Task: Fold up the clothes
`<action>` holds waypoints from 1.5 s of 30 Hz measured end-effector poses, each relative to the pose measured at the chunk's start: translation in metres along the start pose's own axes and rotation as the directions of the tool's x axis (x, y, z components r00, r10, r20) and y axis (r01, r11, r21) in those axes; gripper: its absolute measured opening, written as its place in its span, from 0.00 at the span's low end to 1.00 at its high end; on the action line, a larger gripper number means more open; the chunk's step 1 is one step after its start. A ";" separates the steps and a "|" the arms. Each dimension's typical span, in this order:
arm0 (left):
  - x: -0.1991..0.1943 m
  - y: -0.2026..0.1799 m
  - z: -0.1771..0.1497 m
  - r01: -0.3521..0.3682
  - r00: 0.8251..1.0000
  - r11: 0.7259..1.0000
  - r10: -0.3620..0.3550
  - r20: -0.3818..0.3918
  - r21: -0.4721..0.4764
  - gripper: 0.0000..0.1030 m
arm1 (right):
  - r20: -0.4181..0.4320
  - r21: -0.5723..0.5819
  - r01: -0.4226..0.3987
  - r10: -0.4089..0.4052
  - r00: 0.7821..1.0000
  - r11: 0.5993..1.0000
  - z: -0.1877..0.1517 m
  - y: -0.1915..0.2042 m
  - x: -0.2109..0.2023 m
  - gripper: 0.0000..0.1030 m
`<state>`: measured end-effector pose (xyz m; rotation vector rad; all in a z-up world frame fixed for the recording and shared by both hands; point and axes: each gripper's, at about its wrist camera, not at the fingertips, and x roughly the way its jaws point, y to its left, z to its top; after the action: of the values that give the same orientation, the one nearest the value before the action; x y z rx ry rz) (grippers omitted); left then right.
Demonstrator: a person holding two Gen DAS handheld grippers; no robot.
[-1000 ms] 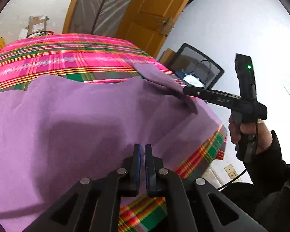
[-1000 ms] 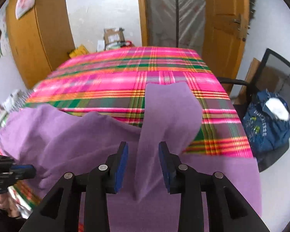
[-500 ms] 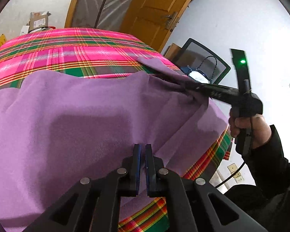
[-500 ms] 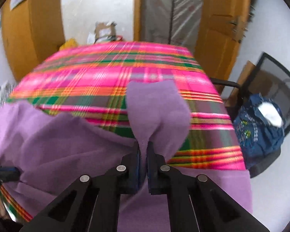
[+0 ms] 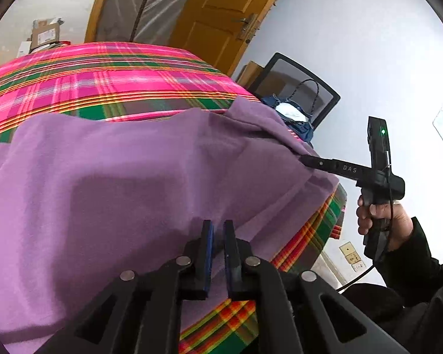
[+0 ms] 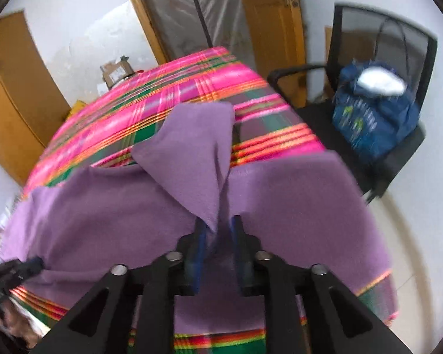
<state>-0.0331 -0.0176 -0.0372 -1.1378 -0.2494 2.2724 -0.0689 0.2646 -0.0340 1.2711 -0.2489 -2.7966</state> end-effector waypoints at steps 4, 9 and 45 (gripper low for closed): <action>0.008 -0.009 0.005 0.010 1.000 1.000 -0.010 -0.007 0.016 0.13 | 0.082 -0.131 0.069 -0.059 0.995 0.989 0.008 0.018 -0.014 0.31; 0.020 -0.021 0.008 0.022 0.999 0.999 -0.021 -0.028 0.047 0.14 | 0.098 -0.310 0.081 -0.052 0.994 0.947 0.026 0.050 0.003 0.37; 0.006 -0.056 0.025 0.011 0.998 0.986 -0.021 0.056 0.168 0.02 | 0.225 0.172 -0.146 0.105 0.969 0.974 0.036 -0.072 -0.029 0.03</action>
<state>-0.0322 0.0339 -0.0034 -0.9814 -0.0867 2.2670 -0.0759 0.3430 -0.0019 0.9404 -0.5966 -2.8530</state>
